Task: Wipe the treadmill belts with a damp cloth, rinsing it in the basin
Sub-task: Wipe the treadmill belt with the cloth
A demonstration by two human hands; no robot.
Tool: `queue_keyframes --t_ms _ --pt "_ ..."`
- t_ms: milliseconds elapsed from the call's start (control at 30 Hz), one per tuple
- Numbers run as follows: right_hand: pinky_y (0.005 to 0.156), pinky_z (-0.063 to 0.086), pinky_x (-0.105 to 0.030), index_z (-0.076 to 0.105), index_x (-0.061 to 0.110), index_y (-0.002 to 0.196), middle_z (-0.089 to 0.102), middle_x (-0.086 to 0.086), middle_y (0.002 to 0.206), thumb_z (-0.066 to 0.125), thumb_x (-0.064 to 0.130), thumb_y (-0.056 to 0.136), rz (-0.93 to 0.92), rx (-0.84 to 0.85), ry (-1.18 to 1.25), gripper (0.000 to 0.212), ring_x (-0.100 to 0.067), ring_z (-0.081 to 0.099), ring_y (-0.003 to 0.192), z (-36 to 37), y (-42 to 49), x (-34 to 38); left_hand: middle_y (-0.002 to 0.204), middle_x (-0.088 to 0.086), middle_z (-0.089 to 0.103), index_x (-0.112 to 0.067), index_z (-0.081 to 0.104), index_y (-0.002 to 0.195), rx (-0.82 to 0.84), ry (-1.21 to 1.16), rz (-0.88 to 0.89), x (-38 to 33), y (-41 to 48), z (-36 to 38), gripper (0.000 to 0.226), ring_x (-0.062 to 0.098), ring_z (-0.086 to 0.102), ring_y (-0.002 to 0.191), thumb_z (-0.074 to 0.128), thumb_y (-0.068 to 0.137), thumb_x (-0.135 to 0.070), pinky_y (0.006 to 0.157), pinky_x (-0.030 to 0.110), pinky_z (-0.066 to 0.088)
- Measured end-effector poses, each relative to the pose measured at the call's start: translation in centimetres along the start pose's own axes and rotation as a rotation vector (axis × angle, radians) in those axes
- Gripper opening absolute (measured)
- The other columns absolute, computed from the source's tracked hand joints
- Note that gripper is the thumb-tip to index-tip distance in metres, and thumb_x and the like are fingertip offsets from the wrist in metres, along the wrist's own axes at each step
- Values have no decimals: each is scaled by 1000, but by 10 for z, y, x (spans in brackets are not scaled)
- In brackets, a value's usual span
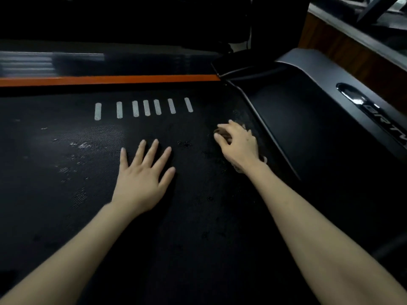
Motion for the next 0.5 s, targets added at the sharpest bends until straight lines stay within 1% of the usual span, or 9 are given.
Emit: queue_keyframes --t_ms 100,200,267,300,333,367,433,467,500 --pt "115 18 -47 57 28 128 44 -2 144 51 41 92 -202 78 54 38 -23 39 133 12 -62 44 159 -5 3 -36 9 150 -14 -13 11 4 -37 2 74 16 -10 145 -6 82 -64 115 51 -13" --pt "112 21 -44 56 30 129 45 -3 143 45 48 88 -396 177 44 46 -28 41 132 16 -137 72 159 -2 8 -33 13 150 -31 -2 15 4 -54 1 72 18 -5 146 0 86 -62 115 54 -9" --pt "109 27 -44 55 30 129 46 -4 143 45 48 85 -472 222 -7 48 -27 46 128 14 -150 70 159 -1 9 -32 15 150 -33 2 9 4 -66 2 71 20 -2 147 2 87 -62 115 55 -8" --pt "108 29 -47 55 30 130 46 -4 143 48 45 85 -480 208 -48 48 -26 48 126 12 -143 63 159 0 11 -32 16 150 -35 1 13 3 -71 2 70 21 0 147 3 88 -62 115 56 -7" --pt "109 29 -52 54 29 131 45 -4 143 52 40 85 -439 173 -77 47 -26 48 127 8 -131 54 158 1 13 -31 19 149 -38 -4 20 3 -76 2 70 22 2 147 5 89 -61 115 57 -6" --pt "110 26 -56 53 29 132 43 -4 145 56 35 86 -347 132 -75 46 -25 46 129 4 -114 41 158 2 16 -30 21 149 -40 -11 24 3 -79 2 69 23 4 147 6 89 -61 115 58 -4" --pt "114 15 -55 50 31 134 36 -1 150 58 30 89 -109 69 -26 45 -25 38 135 -1 -90 20 158 2 16 -30 22 149 -35 -10 24 4 -83 3 70 24 5 147 5 89 -61 115 58 -5" --pt "115 11 -53 50 31 134 33 -1 151 58 29 90 -44 41 -12 45 -26 35 136 -1 -91 19 159 2 14 -30 21 150 -37 -3 24 4 -83 3 70 23 4 147 3 89 -61 115 58 -6" --pt "115 10 -52 50 30 134 32 -1 152 58 29 90 -31 36 1 44 -28 34 137 3 -99 24 159 2 13 -31 20 150 -44 2 23 3 -83 2 71 24 3 147 2 88 -61 115 57 -6"
Point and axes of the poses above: each hand's wrist, its own y-axis towards the middle knuckle, its own z-axis out of the palm, x = y × z, the point moved 8 cm from there along y, towards the middle knuckle
